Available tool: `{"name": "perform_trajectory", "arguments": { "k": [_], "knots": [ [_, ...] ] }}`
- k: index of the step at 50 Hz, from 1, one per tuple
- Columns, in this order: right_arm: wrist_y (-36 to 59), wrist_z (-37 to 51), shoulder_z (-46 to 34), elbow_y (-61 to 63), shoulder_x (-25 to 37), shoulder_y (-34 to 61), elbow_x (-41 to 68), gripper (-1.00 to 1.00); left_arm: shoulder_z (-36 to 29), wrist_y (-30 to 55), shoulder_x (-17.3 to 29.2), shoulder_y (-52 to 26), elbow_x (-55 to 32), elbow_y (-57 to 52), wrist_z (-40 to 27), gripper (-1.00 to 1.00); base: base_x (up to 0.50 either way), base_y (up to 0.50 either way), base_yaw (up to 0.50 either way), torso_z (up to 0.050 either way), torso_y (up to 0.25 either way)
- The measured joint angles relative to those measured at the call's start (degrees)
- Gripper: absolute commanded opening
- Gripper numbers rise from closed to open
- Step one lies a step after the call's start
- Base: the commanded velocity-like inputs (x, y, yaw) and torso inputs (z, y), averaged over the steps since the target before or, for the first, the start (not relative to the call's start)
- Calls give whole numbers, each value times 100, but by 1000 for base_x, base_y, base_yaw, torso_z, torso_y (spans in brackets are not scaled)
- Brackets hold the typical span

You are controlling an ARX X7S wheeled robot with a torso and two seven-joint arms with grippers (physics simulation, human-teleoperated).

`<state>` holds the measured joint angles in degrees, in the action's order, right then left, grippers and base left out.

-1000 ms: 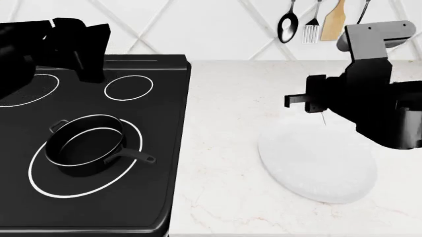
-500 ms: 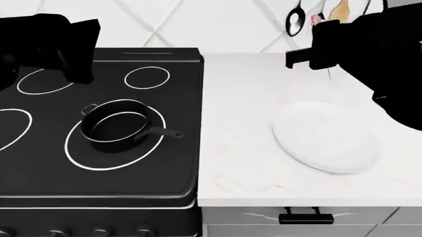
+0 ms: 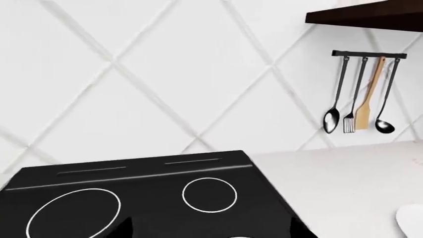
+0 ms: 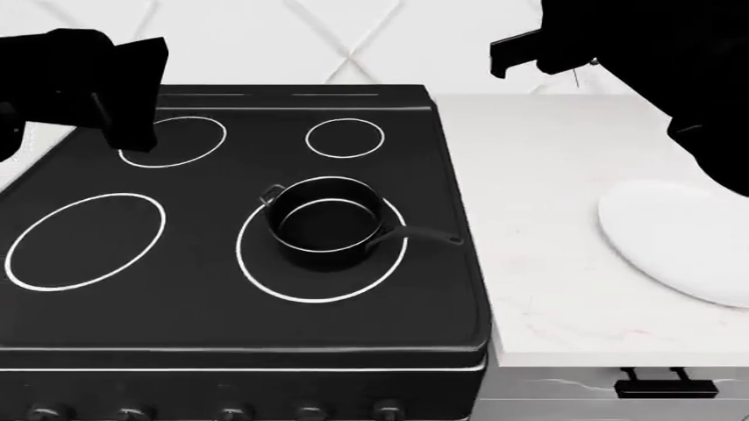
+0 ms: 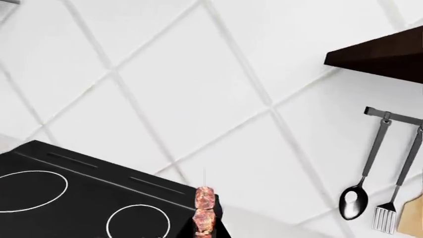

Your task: Frozen meat rests on a plate on the counter. Retrieve the meat and place it in a pot on a burner. Then turn the burner on.

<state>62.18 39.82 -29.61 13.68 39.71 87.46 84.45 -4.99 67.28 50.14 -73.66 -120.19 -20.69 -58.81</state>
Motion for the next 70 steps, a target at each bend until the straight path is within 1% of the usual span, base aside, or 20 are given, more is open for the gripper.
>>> {"name": "perform_trajectory", "arguments": {
  "k": [18, 31, 43, 55, 70],
  "knots": [
    [-40, -127, -103, -54, -66, -60, -71, -100, 2, -24, 7, 105, 131, 19, 117, 100, 0, 492, 0, 0, 0],
    [57, -277, -232, -406, -181, -101, 39, -100, 20, -11, -53, 252, 403, 80, 328, 100, 0, 0, 0, 0, 0],
    [544, -423, -479, -1481, -564, 227, 511, -100, -1, 30, -215, 387, 826, 235, 719, 100, 0, 0, 0, 0, 0],
    [968, -265, -627, -2582, -918, 506, 1119, -100, -24, 36, -335, 489, 1246, 402, 1121, 100, 0, 0, 0, 0, 0],
    [1391, -206, -853, -3265, -1063, 639, 1535, -100, -80, -10, -438, 548, 1565, 516, 1355, 100, 0, 0, 0, 0, 0]
  ]
}}
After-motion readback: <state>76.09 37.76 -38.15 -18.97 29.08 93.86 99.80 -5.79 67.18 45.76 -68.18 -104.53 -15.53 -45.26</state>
